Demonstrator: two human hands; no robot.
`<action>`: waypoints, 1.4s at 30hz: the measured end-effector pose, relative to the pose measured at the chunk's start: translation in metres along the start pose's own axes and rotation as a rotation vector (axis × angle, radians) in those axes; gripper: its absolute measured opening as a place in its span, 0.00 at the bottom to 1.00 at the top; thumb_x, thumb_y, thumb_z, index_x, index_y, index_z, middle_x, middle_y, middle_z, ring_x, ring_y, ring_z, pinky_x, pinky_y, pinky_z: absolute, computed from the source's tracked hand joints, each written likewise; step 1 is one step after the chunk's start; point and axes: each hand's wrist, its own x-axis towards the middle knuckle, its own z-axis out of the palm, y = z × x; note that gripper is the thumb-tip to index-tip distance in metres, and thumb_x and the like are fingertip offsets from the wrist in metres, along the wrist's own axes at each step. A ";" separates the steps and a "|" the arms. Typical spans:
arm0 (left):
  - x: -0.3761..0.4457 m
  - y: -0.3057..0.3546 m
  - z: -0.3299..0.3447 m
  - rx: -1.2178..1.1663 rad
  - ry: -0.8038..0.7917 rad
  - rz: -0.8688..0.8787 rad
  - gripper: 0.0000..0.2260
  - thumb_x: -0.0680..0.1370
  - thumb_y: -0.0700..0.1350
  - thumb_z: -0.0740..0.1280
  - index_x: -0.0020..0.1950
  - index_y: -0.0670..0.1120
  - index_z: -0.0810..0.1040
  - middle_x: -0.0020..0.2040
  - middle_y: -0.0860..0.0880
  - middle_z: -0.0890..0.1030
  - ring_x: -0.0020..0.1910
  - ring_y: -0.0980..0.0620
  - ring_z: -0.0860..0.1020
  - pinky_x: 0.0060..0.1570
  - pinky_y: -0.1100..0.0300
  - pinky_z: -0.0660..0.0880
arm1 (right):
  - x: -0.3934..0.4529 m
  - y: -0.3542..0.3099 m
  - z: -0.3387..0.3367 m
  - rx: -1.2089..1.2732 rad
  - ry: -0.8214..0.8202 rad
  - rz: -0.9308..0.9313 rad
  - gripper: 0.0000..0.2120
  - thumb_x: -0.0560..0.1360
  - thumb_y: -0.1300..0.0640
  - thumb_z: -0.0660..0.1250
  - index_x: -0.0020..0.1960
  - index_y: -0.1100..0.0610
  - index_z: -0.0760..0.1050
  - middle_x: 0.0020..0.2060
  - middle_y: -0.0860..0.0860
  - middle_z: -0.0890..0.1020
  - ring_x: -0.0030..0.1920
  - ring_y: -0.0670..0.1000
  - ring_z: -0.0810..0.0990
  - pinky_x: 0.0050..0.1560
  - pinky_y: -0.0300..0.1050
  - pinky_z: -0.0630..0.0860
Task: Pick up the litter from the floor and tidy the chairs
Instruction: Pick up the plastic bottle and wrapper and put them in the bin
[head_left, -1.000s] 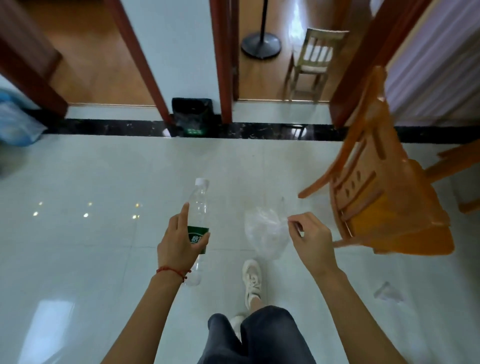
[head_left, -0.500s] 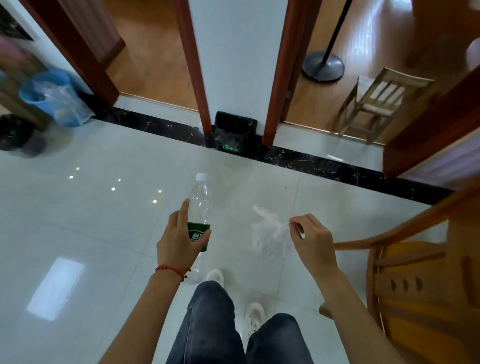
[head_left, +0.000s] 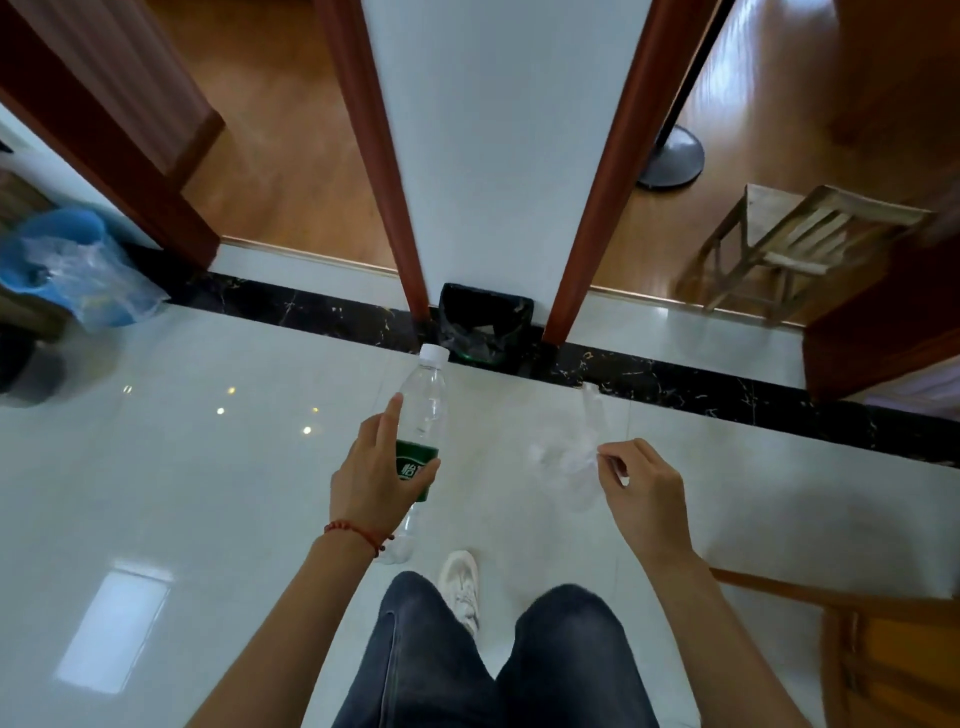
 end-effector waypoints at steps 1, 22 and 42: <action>0.016 0.000 -0.004 0.003 -0.006 0.000 0.37 0.70 0.51 0.72 0.73 0.43 0.59 0.61 0.41 0.72 0.52 0.42 0.76 0.41 0.49 0.77 | 0.016 -0.003 0.004 0.011 0.011 0.008 0.06 0.66 0.71 0.72 0.42 0.64 0.78 0.33 0.56 0.79 0.30 0.48 0.74 0.34 0.34 0.74; 0.297 0.008 0.042 0.061 -0.106 -0.074 0.38 0.71 0.52 0.72 0.74 0.45 0.57 0.64 0.43 0.71 0.53 0.43 0.76 0.42 0.51 0.77 | 0.291 0.052 0.145 0.109 -0.094 -0.008 0.05 0.67 0.70 0.71 0.41 0.64 0.78 0.34 0.55 0.79 0.32 0.47 0.74 0.35 0.34 0.73; 0.431 -0.122 0.212 0.069 -0.222 -0.021 0.37 0.68 0.49 0.74 0.72 0.42 0.62 0.58 0.40 0.74 0.47 0.41 0.77 0.37 0.49 0.78 | 0.372 0.155 0.393 0.071 -0.118 -0.032 0.03 0.70 0.68 0.66 0.37 0.65 0.76 0.30 0.58 0.76 0.28 0.54 0.74 0.25 0.43 0.74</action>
